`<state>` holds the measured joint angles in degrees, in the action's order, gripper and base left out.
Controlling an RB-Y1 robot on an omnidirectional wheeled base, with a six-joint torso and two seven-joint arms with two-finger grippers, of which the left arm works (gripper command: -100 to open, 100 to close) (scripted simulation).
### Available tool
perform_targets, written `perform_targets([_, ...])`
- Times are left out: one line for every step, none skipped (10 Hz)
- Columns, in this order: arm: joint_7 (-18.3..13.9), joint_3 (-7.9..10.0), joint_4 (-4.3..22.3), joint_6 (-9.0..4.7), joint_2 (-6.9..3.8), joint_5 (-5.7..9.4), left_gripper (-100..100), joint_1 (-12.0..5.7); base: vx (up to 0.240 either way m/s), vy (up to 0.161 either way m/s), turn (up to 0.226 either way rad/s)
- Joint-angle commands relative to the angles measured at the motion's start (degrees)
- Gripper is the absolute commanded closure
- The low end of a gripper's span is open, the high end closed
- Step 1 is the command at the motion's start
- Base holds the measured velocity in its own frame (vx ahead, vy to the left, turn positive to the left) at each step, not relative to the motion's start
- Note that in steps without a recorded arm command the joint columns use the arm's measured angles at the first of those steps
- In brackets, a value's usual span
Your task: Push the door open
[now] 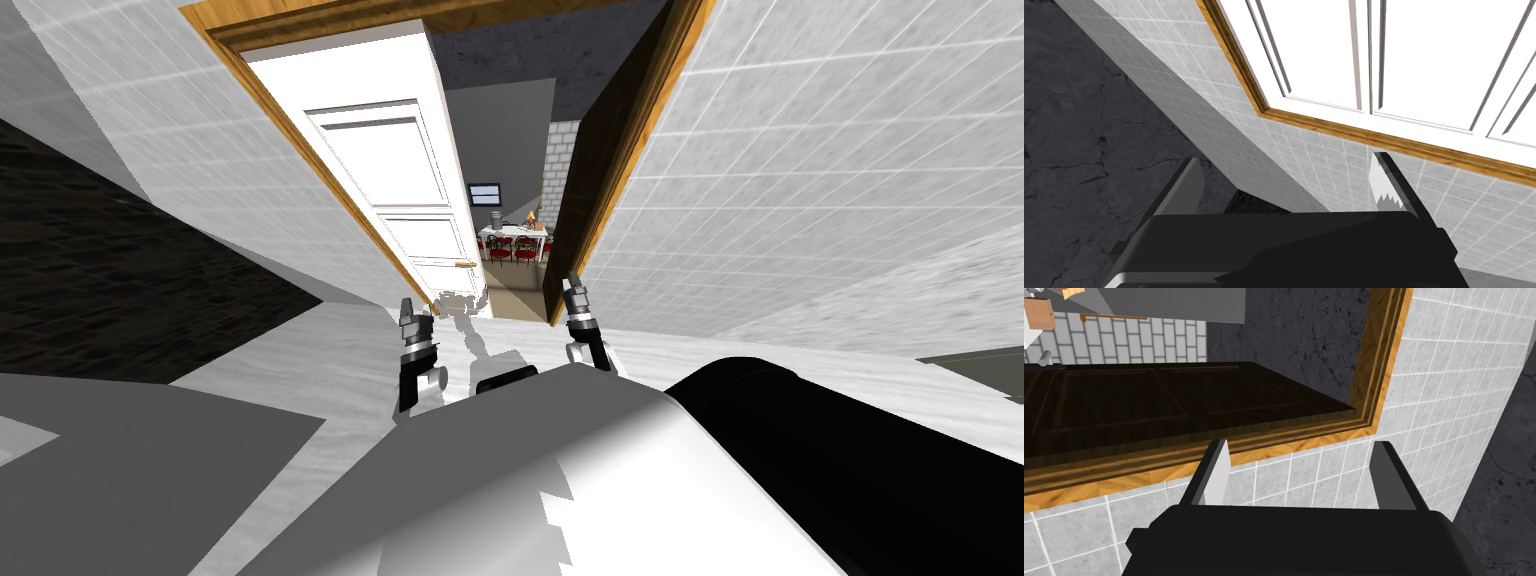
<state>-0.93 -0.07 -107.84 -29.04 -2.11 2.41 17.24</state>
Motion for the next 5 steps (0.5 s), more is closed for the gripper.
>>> perform_targets([-0.2,-0.30,2.9,-0.08,-0.24,-0.15,-100,-2.01,0.085,0.040,-0.022])
perform_targets([-0.2,-0.30,3.3,-0.08,-0.24,-0.15,-100,-2.01,0.058,0.040,-0.010])
perform_targets([-0.3,-0.51,5.3,0.02,-0.41,-0.25,-100,-3.29,0.050,0.056,-0.007])
perform_targets([-0.4,-0.72,6.9,0.12,-0.58,-0.34,-100,-4.56,0.069,0.070,-0.020])
perform_targets([-0.5,-0.94,8.8,0.22,-0.72,-0.44,-100,-5.88,0.090,0.068,-0.023])
